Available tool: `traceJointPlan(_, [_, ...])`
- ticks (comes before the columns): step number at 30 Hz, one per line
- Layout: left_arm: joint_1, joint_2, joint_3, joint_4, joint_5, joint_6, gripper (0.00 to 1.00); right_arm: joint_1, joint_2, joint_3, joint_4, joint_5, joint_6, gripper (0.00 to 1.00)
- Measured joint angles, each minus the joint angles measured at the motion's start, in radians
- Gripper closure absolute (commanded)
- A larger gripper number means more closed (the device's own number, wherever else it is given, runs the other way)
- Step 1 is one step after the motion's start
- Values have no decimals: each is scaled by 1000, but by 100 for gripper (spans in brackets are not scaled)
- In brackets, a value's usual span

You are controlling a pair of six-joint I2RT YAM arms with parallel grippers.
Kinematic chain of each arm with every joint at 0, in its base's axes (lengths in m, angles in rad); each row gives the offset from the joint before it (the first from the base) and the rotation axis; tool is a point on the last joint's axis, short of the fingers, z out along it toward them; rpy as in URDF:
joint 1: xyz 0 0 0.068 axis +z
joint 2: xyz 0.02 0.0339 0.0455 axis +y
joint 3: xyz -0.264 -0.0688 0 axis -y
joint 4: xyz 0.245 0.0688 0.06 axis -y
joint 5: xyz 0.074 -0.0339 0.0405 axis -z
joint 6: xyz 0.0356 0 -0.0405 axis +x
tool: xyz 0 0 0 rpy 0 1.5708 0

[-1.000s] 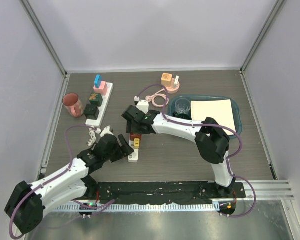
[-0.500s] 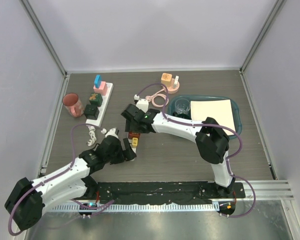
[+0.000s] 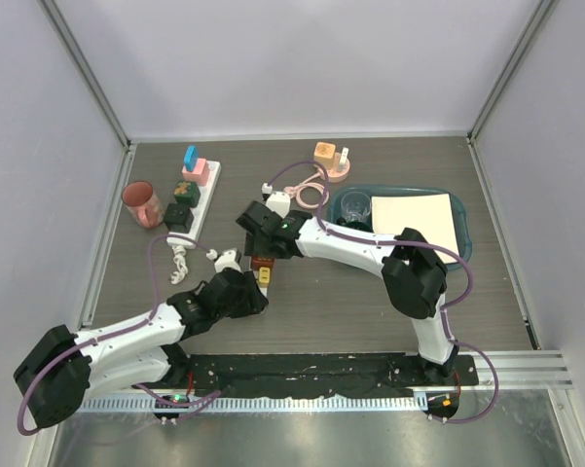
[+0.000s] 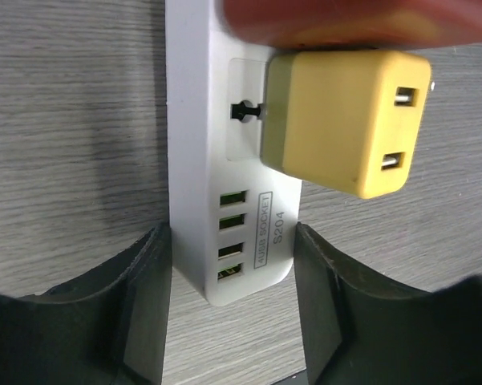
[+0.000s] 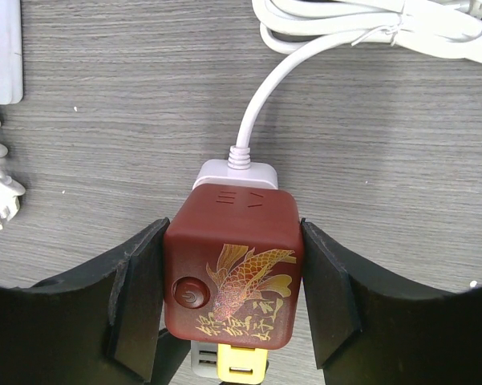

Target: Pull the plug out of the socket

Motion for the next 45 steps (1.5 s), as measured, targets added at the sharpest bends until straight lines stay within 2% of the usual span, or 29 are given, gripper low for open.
traceJointPlan(1, [-3, 0, 0, 3, -6, -1, 62, 0, 0, 0, 0, 0, 0, 99])
traceJointPlan(3, [-9, -1, -4, 9, -19, -3, 70, 0, 1, 5, -3, -1, -1, 99])
traceJointPlan(4, [-11, -4, -6, 10, -23, -6, 80, 0, 2, 8, -5, 0, -1, 99])
traceJointPlan(9, [-15, -10, -13, 13, -47, -19, 100, 0, 2, 17, -9, 0, -2, 99])
traceJointPlan(23, [-20, 87, 10, 75, -64, -56, 100, -1, 2, 30, -8, 35, -35, 99])
traceJointPlan(36, [-22, 130, 35, 82, -66, -58, 100, -14, -55, -46, 51, 16, -48, 99])
traceJointPlan(42, [-26, 119, 31, 85, -55, -47, 100, -28, -126, -164, 143, -24, -33, 99])
traceJointPlan(45, [-27, 114, 31, 85, -49, -42, 100, -26, -137, -172, 144, -21, -32, 99])
